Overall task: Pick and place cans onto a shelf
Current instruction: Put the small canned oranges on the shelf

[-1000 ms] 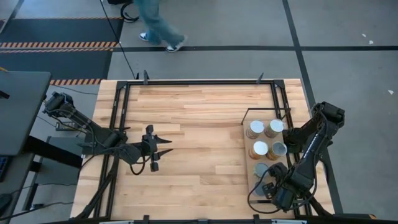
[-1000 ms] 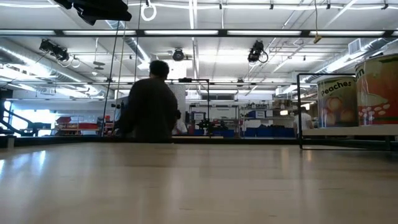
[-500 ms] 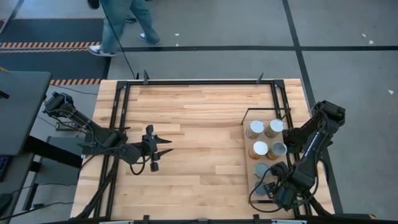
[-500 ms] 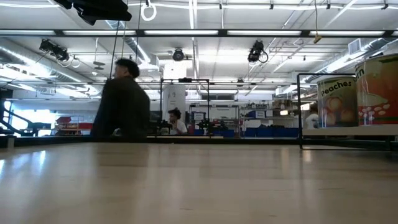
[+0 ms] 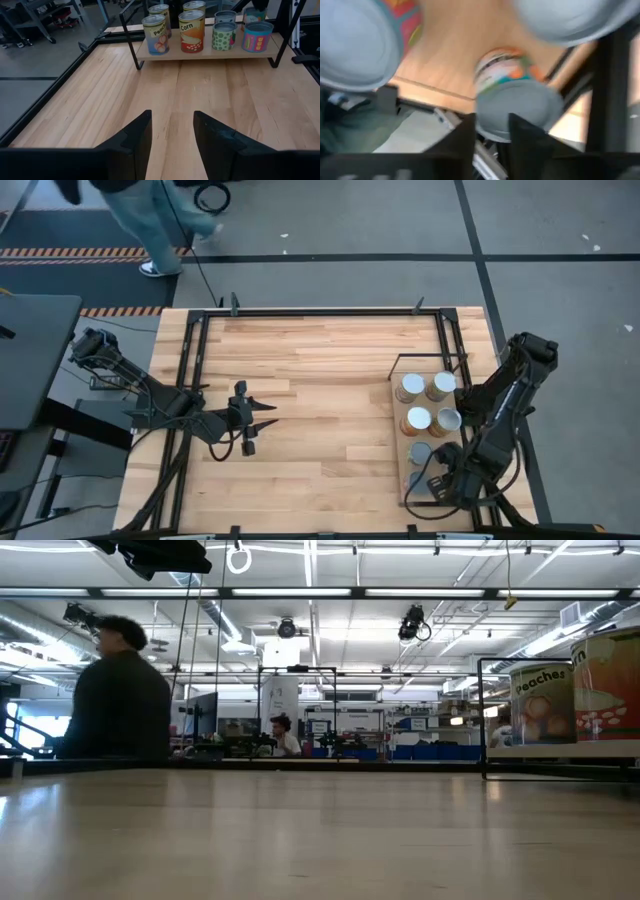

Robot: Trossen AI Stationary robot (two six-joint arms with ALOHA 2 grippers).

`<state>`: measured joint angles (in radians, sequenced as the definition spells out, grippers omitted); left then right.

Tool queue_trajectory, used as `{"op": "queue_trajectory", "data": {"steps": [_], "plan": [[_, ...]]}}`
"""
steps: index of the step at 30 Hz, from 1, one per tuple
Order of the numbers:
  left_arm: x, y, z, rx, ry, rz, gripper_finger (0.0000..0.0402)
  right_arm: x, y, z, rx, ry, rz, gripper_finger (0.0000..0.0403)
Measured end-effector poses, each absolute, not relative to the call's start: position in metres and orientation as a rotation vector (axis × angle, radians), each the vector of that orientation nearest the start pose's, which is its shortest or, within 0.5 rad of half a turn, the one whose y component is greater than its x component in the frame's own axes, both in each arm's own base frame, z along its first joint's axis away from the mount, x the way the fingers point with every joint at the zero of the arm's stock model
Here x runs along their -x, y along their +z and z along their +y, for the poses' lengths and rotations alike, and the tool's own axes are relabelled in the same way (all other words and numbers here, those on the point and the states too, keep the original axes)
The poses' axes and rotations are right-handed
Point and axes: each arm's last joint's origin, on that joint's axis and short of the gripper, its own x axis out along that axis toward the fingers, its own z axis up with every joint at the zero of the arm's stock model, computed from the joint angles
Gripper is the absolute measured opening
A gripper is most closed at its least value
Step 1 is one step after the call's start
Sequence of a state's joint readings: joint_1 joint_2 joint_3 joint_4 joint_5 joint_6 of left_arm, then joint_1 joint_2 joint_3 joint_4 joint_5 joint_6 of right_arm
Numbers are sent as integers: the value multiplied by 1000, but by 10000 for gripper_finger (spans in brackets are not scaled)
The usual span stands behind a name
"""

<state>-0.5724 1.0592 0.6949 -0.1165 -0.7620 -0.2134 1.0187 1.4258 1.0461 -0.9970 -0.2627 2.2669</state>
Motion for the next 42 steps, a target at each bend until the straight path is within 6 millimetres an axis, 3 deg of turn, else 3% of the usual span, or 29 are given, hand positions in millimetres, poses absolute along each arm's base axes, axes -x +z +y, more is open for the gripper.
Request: {"op": "queue_trajectory", "data": {"steps": [3,5,9,14,22,27,30,36,42], "plan": [[-195,261,-102,-88,224,355,151,-125,227,218,-1157,-805,1650,28],[-195,261,-102,-88,224,355,151,-124,225,217,-1160,-812,1663,11],[-196,261,-102,-87,224,355,151,-125,225,217,-1168,-794,1646,22],[-196,262,-102,-87,224,354,151,-128,230,214,-1182,-773,1563,6],[-196,263,-102,-80,229,342,151,-125,245,211,-1208,-717,1605,7],[-196,263,-102,-87,229,343,151,-110,242,211,-1100,-816,1747,4],[-196,263,-102,-111,225,344,151,-106,237,210,-1084,-840,1739,4],[-196,263,-102,-117,223,342,151,-111,213,210,-1151,-784,1731,4],[-196,263,-102,-119,223,343,151,-118,214,210,-1195,-751,1688,4]]}}
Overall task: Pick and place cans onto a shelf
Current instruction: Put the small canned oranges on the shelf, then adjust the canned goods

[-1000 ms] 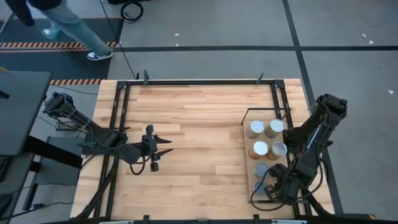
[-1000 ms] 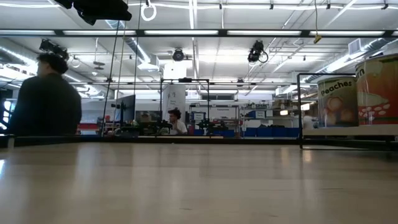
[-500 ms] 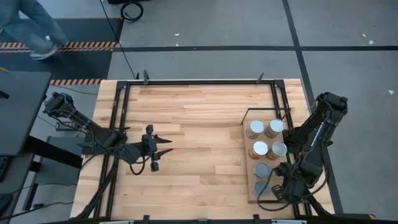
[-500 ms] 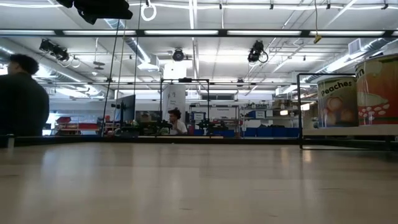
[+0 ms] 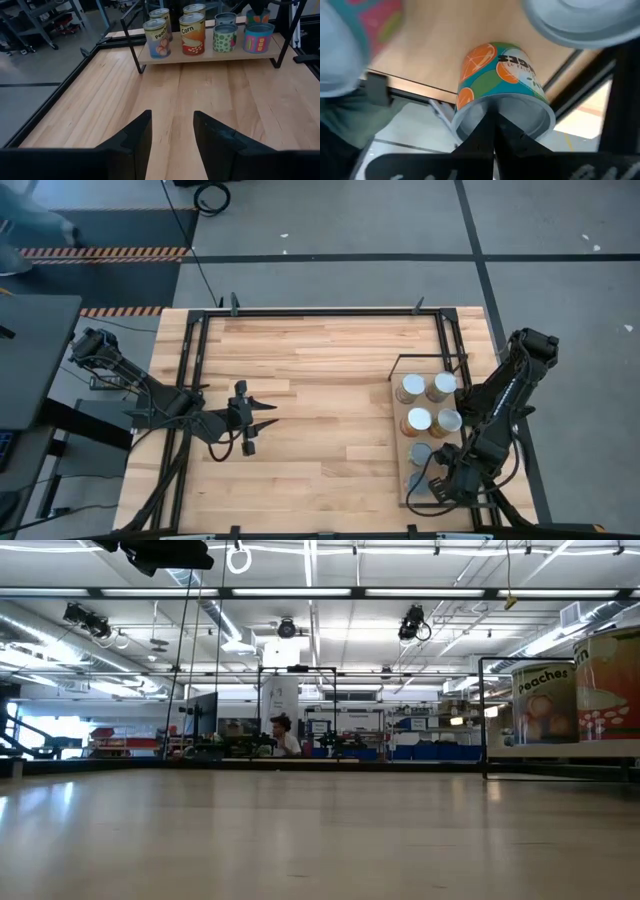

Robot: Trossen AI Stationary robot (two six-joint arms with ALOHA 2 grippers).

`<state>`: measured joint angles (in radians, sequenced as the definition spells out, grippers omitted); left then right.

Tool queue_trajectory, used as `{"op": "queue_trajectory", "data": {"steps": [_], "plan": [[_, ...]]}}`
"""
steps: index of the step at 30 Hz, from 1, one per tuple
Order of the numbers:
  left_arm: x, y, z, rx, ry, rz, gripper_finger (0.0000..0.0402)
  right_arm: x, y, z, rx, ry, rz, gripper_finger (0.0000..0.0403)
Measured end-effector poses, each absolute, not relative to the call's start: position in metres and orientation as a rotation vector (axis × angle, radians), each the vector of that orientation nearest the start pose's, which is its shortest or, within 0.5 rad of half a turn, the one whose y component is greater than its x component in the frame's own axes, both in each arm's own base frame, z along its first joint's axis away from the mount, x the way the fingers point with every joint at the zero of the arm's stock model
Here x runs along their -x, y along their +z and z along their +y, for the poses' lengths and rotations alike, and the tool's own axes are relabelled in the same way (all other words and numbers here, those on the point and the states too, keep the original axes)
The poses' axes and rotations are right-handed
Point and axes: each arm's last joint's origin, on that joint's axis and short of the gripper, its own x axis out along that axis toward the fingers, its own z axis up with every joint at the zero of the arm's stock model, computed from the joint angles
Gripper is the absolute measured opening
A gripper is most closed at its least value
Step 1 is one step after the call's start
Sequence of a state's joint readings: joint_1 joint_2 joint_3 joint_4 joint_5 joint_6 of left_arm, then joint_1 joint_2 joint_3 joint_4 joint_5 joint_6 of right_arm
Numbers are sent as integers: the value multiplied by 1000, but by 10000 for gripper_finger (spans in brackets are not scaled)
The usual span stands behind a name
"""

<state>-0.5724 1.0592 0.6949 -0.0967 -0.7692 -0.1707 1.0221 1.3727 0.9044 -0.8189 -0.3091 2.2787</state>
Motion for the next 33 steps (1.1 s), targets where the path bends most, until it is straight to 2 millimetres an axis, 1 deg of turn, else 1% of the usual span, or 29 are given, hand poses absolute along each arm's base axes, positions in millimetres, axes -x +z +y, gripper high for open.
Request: {"op": "queue_trajectory", "data": {"steps": [3,13,19,22,24,27,29,31,33], "plan": [[-196,263,-102,-119,223,343,151,-120,216,210,-1200,-748,1673,4],[-196,263,-102,-120,223,343,151,-117,216,207,-1170,-787,1685,4],[-196,263,-102,-121,223,344,151,-119,218,209,-1208,-764,1696,4],[-196,263,-103,-116,198,352,151,-122,232,213,-1235,-739,1706,4],[-195,263,-103,-98,189,350,148,-123,243,212,-1227,-760,1690,4],[-195,263,-103,-90,188,350,144,-128,259,207,-1217,-786,1600,4],[-195,264,-103,-95,186,350,143,-137,267,203,-1222,-755,1465,4],[-195,263,-103,-95,186,350,142,-150,268,199,-1223,-696,1319,4],[-195,263,-103,-94,186,350,142,-165,265,197,-1207,-641,1251,3]]}}
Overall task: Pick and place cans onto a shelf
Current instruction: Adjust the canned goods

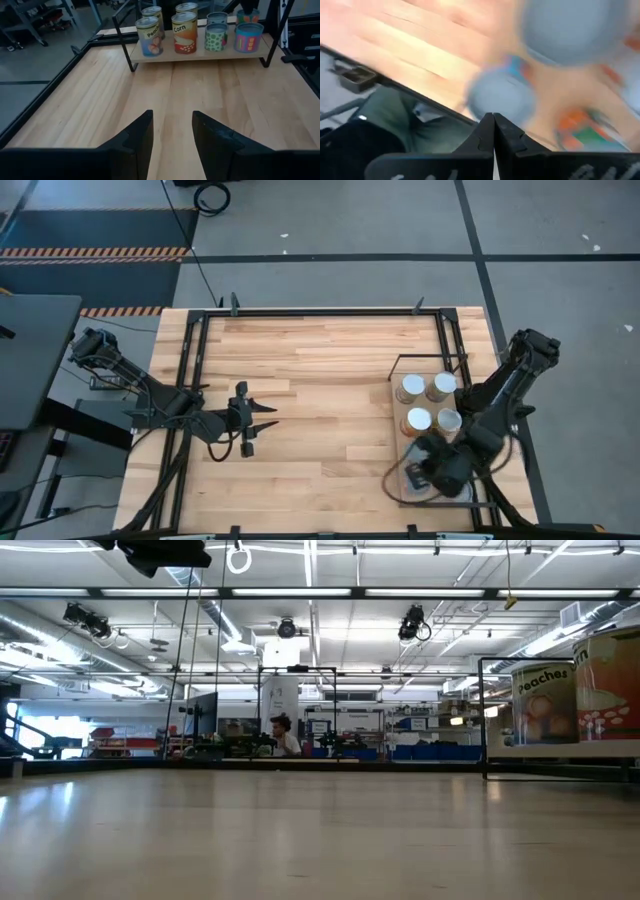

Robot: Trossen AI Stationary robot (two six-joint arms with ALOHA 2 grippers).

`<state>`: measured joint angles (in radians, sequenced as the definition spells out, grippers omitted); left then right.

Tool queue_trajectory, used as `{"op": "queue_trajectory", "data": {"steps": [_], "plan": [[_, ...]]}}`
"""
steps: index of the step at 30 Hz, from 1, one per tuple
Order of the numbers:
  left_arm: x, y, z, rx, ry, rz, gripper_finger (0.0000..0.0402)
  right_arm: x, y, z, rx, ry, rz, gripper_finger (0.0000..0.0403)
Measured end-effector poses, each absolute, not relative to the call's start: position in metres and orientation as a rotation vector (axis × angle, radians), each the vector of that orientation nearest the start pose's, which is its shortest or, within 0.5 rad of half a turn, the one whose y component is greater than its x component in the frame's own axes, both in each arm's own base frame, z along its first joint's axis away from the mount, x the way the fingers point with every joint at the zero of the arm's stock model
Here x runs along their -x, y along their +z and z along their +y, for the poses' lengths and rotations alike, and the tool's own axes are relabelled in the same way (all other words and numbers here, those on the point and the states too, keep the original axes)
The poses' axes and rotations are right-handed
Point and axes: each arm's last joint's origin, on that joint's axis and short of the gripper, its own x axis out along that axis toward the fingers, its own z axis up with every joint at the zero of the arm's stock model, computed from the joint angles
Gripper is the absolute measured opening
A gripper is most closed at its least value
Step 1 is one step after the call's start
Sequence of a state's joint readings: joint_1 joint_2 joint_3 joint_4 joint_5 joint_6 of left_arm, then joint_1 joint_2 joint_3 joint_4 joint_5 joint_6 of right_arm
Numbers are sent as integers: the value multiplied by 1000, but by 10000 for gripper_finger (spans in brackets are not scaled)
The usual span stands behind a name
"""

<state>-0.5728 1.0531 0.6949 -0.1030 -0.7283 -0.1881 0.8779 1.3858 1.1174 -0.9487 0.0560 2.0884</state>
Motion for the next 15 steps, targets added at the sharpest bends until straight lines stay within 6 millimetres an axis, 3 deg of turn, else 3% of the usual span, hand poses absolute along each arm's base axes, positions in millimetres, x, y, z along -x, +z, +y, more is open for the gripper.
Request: {"op": "queue_trajectory", "data": {"steps": [6,11,15], "plan": [[-195,263,-103,-93,187,351,142,-200,243,197,-1156,-556,1388,2],[-195,263,-103,-98,186,355,142,-202,229,201,-1127,-583,1527,2],[-195,263,-103,-99,186,356,142,-202,226,203,-1115,-600,1535,2]]}}
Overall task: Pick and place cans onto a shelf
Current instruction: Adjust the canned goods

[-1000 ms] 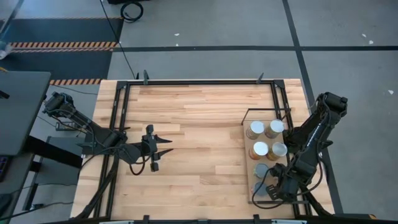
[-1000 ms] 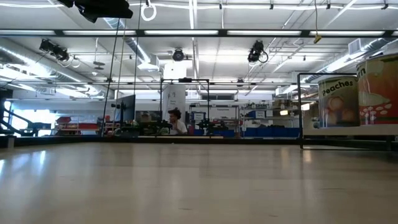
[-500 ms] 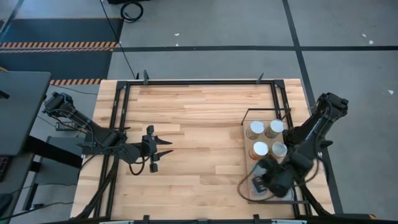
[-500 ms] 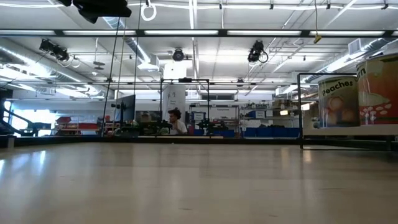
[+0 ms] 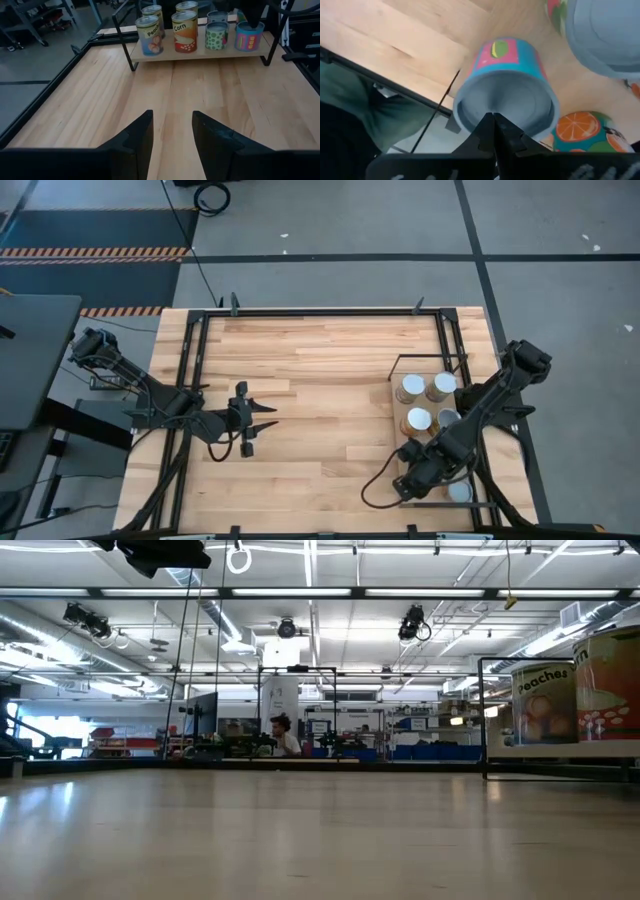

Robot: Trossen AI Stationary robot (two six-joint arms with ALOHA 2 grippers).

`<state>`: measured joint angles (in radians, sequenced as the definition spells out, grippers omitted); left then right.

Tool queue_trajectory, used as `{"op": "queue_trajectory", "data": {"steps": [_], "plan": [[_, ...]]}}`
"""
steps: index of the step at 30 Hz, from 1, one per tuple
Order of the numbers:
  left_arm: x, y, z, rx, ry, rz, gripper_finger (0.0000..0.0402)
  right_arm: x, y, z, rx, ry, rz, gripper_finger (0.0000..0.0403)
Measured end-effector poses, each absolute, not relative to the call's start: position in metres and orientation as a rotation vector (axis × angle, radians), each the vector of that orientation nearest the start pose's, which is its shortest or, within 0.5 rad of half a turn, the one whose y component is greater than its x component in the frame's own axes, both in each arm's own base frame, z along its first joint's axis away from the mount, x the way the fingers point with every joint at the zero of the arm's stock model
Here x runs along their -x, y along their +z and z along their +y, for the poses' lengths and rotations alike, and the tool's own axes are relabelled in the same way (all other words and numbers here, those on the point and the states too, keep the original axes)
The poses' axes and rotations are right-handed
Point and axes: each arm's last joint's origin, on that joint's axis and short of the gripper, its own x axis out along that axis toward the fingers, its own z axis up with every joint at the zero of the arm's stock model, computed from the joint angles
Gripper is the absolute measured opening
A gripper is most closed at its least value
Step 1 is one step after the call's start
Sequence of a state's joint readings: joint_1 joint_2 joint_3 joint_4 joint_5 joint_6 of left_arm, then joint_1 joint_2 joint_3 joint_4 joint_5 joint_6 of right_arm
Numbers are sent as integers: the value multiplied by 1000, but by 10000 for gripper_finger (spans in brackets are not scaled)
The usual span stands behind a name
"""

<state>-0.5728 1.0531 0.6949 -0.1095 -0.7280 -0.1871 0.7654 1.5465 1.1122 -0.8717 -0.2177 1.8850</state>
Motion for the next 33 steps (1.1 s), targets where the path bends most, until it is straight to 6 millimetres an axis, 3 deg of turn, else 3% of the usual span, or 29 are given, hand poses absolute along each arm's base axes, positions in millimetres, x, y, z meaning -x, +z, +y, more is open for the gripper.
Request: {"op": "queue_trajectory", "data": {"steps": [12,20,33], "plan": [[-191,259,-107,-111,136,395,142,-196,225,204,-1126,-661,1590,3],[-191,259,-107,-109,127,396,142,-202,224,204,-1132,-647,1491,3],[-192,259,-107,-120,124,396,142,-195,221,208,-1125,-679,1506,2]]}}
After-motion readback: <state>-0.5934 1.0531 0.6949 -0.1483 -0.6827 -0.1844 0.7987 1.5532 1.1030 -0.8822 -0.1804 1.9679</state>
